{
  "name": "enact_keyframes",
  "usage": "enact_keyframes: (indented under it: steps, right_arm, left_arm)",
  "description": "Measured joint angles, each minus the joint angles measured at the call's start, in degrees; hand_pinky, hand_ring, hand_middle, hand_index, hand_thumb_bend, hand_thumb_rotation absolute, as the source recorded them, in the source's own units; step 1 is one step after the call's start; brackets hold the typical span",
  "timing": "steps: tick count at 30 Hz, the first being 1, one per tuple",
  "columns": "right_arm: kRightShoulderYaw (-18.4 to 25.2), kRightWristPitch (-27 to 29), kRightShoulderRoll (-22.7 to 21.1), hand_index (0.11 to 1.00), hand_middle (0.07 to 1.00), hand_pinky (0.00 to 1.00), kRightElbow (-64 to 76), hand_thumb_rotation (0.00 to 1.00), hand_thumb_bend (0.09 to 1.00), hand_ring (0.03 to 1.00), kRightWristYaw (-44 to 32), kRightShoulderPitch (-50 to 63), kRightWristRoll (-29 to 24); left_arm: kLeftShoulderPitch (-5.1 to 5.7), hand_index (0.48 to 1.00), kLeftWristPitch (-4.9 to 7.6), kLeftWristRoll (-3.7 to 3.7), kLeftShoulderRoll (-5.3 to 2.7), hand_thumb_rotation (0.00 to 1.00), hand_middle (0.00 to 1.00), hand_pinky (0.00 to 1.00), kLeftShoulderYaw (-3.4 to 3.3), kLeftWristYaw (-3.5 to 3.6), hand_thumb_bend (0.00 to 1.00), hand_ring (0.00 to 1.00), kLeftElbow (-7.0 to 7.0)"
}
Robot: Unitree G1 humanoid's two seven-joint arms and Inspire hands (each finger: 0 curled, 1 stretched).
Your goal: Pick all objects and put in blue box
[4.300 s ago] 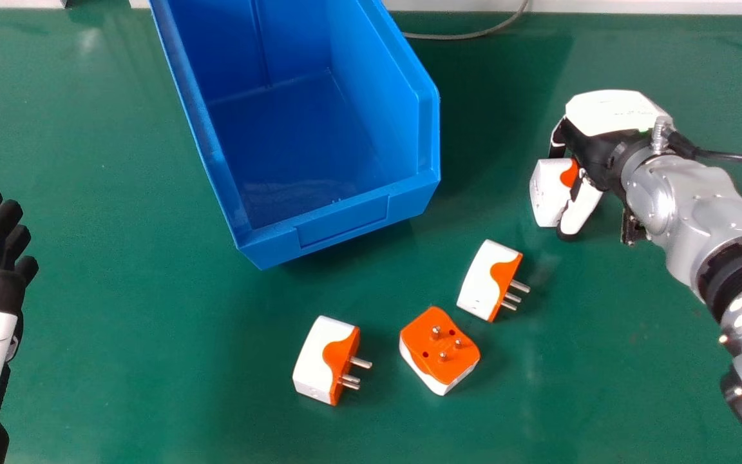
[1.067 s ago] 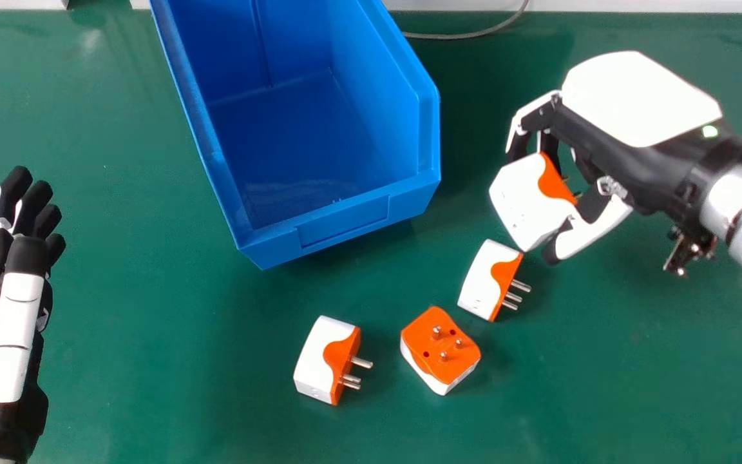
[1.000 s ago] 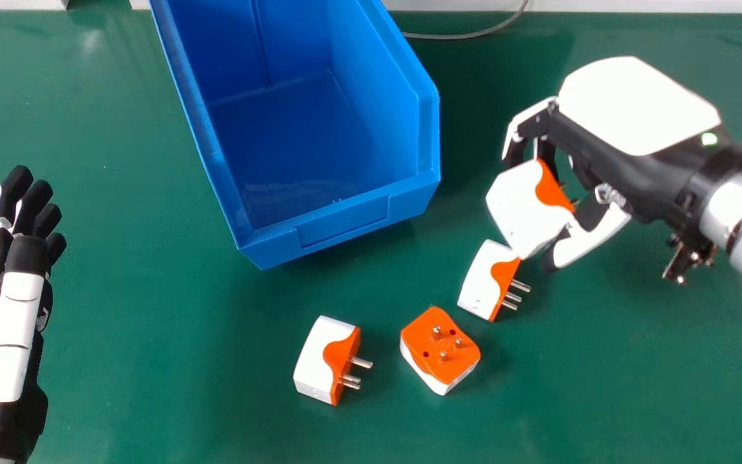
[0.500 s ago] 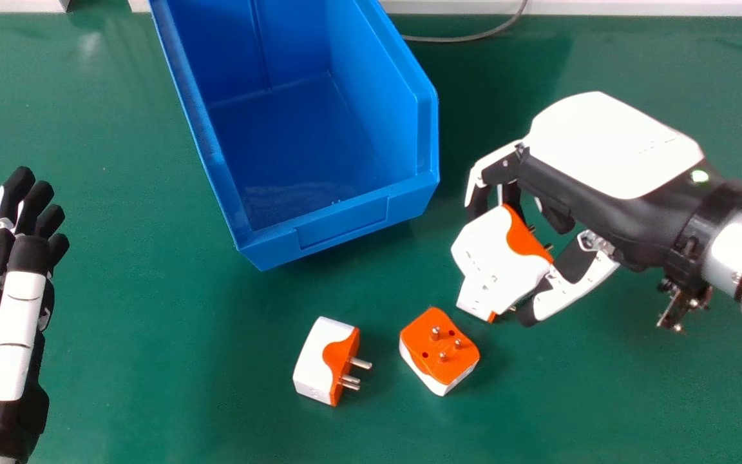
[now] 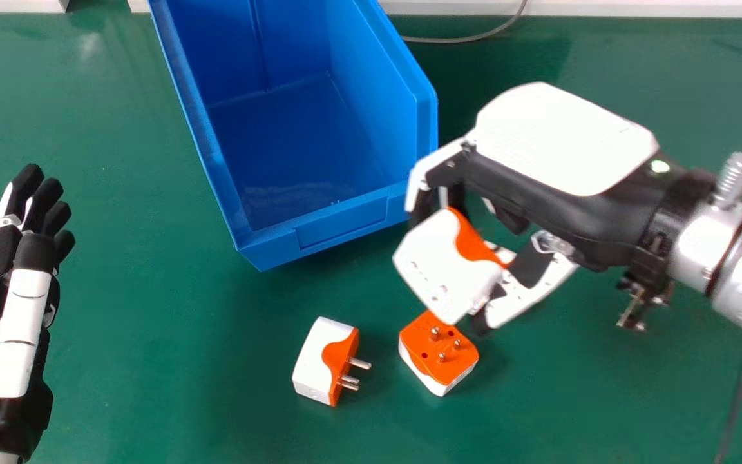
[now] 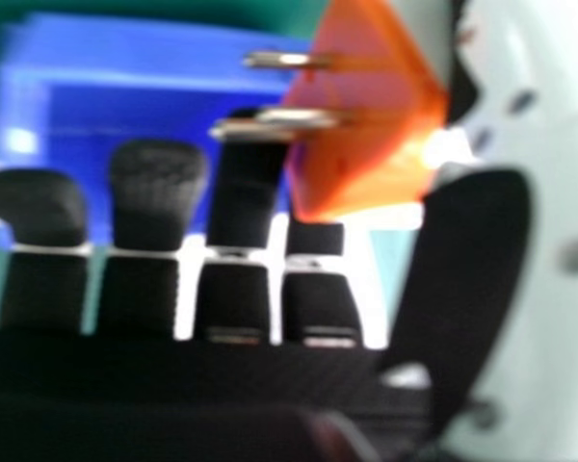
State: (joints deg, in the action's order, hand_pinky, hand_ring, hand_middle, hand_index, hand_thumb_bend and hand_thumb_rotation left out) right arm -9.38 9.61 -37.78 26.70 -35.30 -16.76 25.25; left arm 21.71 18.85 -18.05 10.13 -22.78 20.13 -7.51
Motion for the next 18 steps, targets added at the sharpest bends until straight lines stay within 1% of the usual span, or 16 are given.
enact_keyframes:
  steps: [3, 5, 9, 11, 13, 15, 18]
  right_arm:
    - [-1.13, 0.24, 1.69, 0.469, 0.226, 0.12, -0.66, 0.14, 0.479, 0.162, 0.02, -1.41, -0.05]
    - [-1.88, 0.48, 2.68, 0.469, 0.228, 0.12, -1.75, 0.14, 0.479, 0.163, 0.09, -2.36, -0.03]
    - [-4.1, 1.07, 5.61, 0.469, 0.23, 0.13, -5.33, 0.14, 0.478, 0.164, 0.91, -5.52, 0.71]
    - [-5.17, 1.1, 6.84, 0.469, 0.237, 0.13, -6.88, 0.14, 0.478, 0.172, 1.31, -7.01, 2.29]
    - [-6.25, 1.09, 7.98, 0.47, 0.257, 0.15, -8.75, 0.14, 0.478, 0.193, 1.7, -8.43, 2.92]
    - [-7.27, 1.09, 9.0, 0.471, 0.267, 0.16, -10.2, 0.14, 0.478, 0.203, 2.09, -9.81, 4.4]
    - [-8.7, 0.68, 10.94, 0.472, 0.298, 0.19, -13.29, 0.14, 0.477, 0.239, 2.67, -12.25, 6.22]
  left_arm:
    - [-0.06, 0.98, 0.01, 0.02, 0.46, 0.89, 0.98, 0.99, 0.13, 0.8, 0.78, 0.98, 0.01]
    - [-0.08, 0.987, 0.01, 0.08, 0.79, 0.91, 0.99, 0.99, 0.31, 0.94, 0.77, 0.99, 0.01]
    - [-0.27, 0.994, -0.08, 0.19, 1.12, 0.93, 0.99, 1.0, 0.7, 0.79, 0.76, 0.99, -0.01]
    - [-0.48, 0.994, -0.1, 0.26, 1.15, 0.93, 0.99, 1.0, 0.89, 0.65, 0.76, 0.99, -0.02]
    - [-0.59, 0.995, -0.11, 0.63, 1.18, 0.93, 0.99, 1.0, 1.02, 0.38, 0.76, 0.99, -0.02]
    - [-0.63, 0.993, -0.15, 0.71, 1.18, 0.93, 0.99, 1.0, 1.08, -0.07, 0.76, 0.99, -0.02]
    - [-0.84, 0.992, -0.19, 0.71, 1.19, 0.92, 0.99, 0.99, 1.18, -0.36, 0.76, 0.99, -0.03]
